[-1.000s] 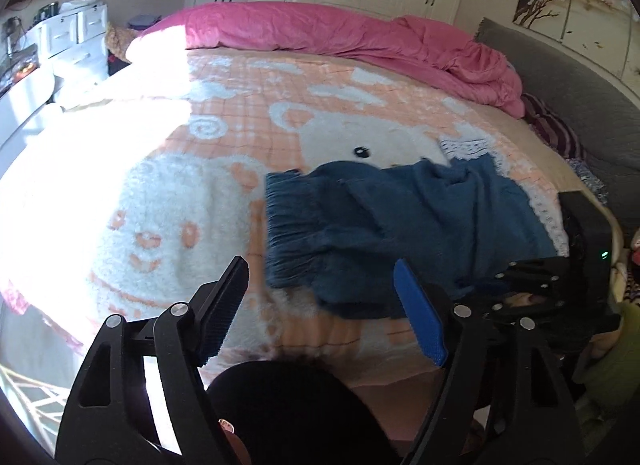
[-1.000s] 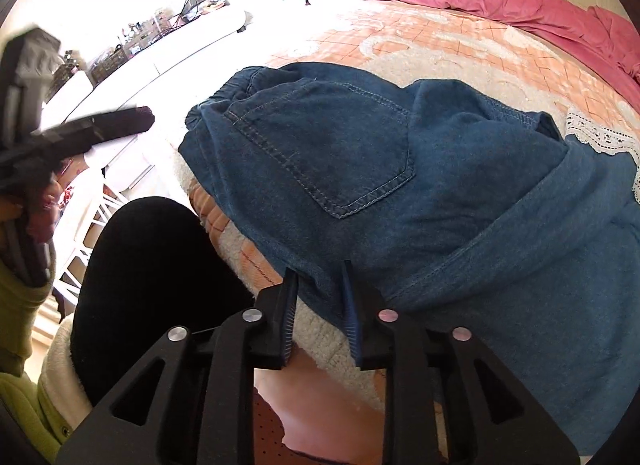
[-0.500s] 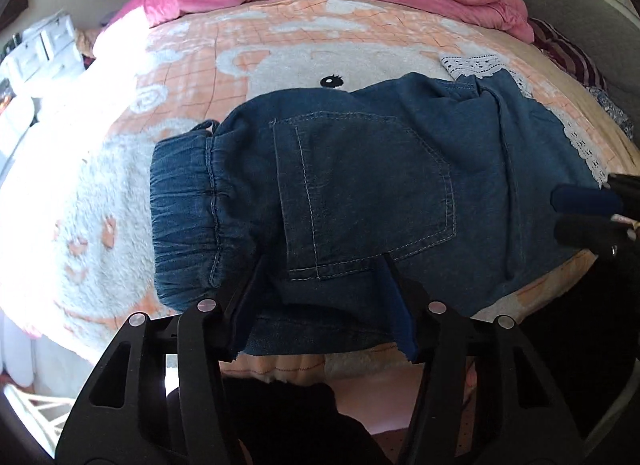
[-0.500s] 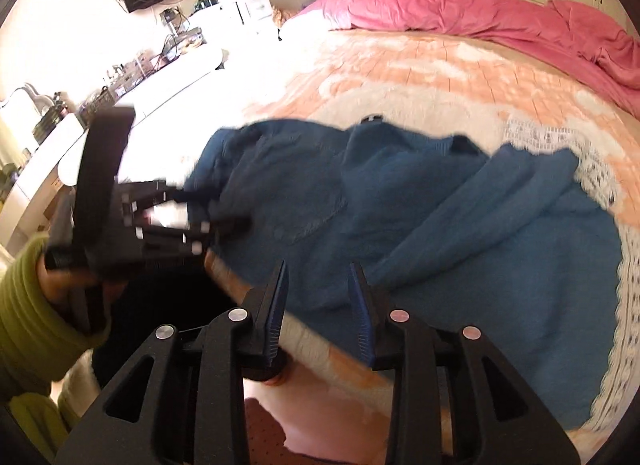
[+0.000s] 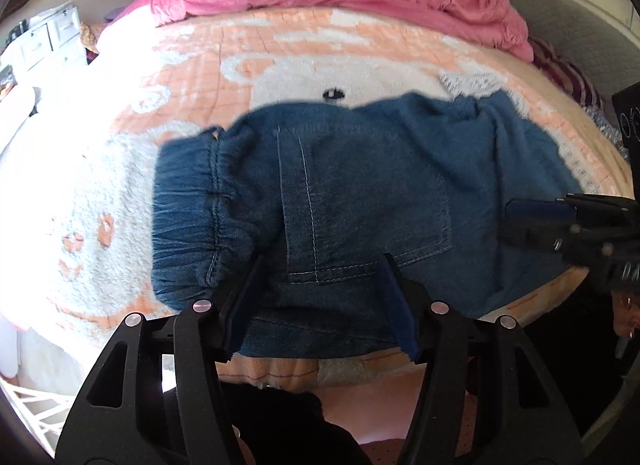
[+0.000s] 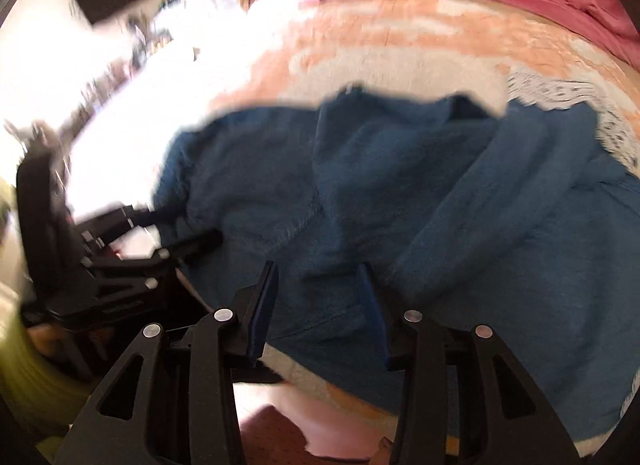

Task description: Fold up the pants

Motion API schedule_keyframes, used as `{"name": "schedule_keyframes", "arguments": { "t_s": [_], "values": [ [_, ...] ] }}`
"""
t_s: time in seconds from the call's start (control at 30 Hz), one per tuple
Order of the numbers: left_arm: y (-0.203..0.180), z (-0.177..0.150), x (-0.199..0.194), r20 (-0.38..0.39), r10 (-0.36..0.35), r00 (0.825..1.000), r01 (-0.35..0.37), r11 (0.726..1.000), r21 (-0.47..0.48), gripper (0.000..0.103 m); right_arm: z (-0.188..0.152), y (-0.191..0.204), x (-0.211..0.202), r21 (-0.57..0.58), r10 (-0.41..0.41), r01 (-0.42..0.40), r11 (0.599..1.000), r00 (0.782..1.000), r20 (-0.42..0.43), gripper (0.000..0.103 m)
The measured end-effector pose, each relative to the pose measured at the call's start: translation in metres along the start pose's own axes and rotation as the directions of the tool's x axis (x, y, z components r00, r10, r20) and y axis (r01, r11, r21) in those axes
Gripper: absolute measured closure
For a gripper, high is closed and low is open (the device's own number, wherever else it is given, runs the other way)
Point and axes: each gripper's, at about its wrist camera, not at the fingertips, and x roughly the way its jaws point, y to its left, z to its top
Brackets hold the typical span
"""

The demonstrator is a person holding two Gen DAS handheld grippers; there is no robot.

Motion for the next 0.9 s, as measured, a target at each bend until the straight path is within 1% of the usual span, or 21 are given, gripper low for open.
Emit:
{"name": "schedule_keyframes", "arguments": {
  "t_s": [0.03,0.07,0.1,0.2,0.27,0.33,0.4,0.47,0.53,0.6,0.63,0.67,0.73,0.8,0.83,0.87,0.9],
  "values": [
    [0.001,0.001,-0.01,0.022,-0.018,1.0,0.018,1.0,-0.014,0.046,0.002,-0.006,-0.012,0.012,-0.011,0.011,1.0,1.0,0.026,0.06],
    [0.001,0.003,-0.022,0.048,-0.036,0.998,0.038,0.999,-0.027,0.042,0.005,-0.016,-0.025,0.026,-0.042,0.041,0.999,0.998,0.054,0.058],
    [0.0,0.006,-0.032,0.071,-0.045,0.996,0.046,0.999,-0.025,0.042,0.006,-0.022,-0.034,0.039,-0.067,0.065,0.997,0.995,0.075,0.056],
    [-0.013,0.016,-0.056,0.142,-0.05,0.989,0.047,0.999,0.022,0.037,0.013,-0.049,-0.059,0.09,-0.15,0.139,0.986,0.98,0.129,0.055],
    [-0.023,0.023,-0.06,0.151,-0.093,0.984,0.089,0.995,0.037,0.034,0.015,-0.064,-0.069,0.125,-0.205,0.188,0.974,0.968,0.144,0.054],
    [-0.035,0.028,-0.053,0.138,-0.148,0.979,0.142,0.988,0.054,0.034,0.018,-0.074,-0.075,0.156,-0.226,0.202,0.967,0.962,0.152,0.053],
    [-0.051,0.032,-0.041,0.101,-0.2,0.975,0.194,0.978,0.072,0.034,0.019,-0.083,-0.082,0.171,-0.241,0.213,0.962,0.957,0.163,0.053],
    [-0.069,0.035,-0.025,0.056,-0.273,0.96,0.269,0.96,0.076,0.034,0.021,-0.089,-0.083,0.165,-0.259,0.232,0.959,0.952,0.163,0.052],
    [-0.084,0.041,-0.01,0.016,-0.325,0.946,0.322,0.943,0.083,0.034,0.027,-0.092,-0.083,0.155,-0.273,0.249,0.956,0.949,0.159,0.049],
    [-0.098,0.045,0.009,-0.019,-0.346,0.938,0.346,0.934,0.084,0.041,0.035,-0.092,-0.08,0.137,-0.281,0.262,0.955,0.948,0.152,0.049],
    [-0.104,0.047,0.018,-0.036,-0.356,0.934,0.358,0.931,0.078,0.05,0.04,-0.092,-0.077,0.126,-0.29,0.273,0.954,0.946,0.147,0.049],
    [-0.107,0.049,0.029,-0.056,-0.358,0.932,0.361,0.93,0.061,0.052,0.044,-0.092,-0.075,0.114,-0.296,0.281,0.953,0.945,0.142,0.048],
    [-0.115,0.051,0.044,-0.077,-0.341,0.937,0.345,0.938,0.045,0.054,0.057,-0.092,-0.065,0.077,-0.305,0.297,0.952,0.945,0.122,0.048],
    [-0.118,0.052,0.056,-0.089,-0.33,0.94,0.333,0.943,0.025,0.06,0.069,-0.09,-0.053,0.035,-0.297,0.295,0.955,0.949,0.102,0.048],
    [-0.119,0.052,0.06,-0.09,-0.327,0.941,0.331,0.944,0.023,0.066,0.077,-0.09,-0.044,0.017,-0.303,0.303,0.953,0.948,0.092,0.048],
    [-0.12,0.051,0.064,-0.099,-0.322,0.942,0.325,0.945,0.02,0.077,0.086,-0.09,-0.034,0.0,-0.312,0.313,0.95,0.947,0.08,0.048],
    [-0.119,0.049,0.069,-0.115,-0.334,0.936,0.337,0.942,0.008,0.083,0.093,-0.09,-0.025,-0.013,-0.308,0.31,0.951,0.949,0.063,0.047]
  ]
}}
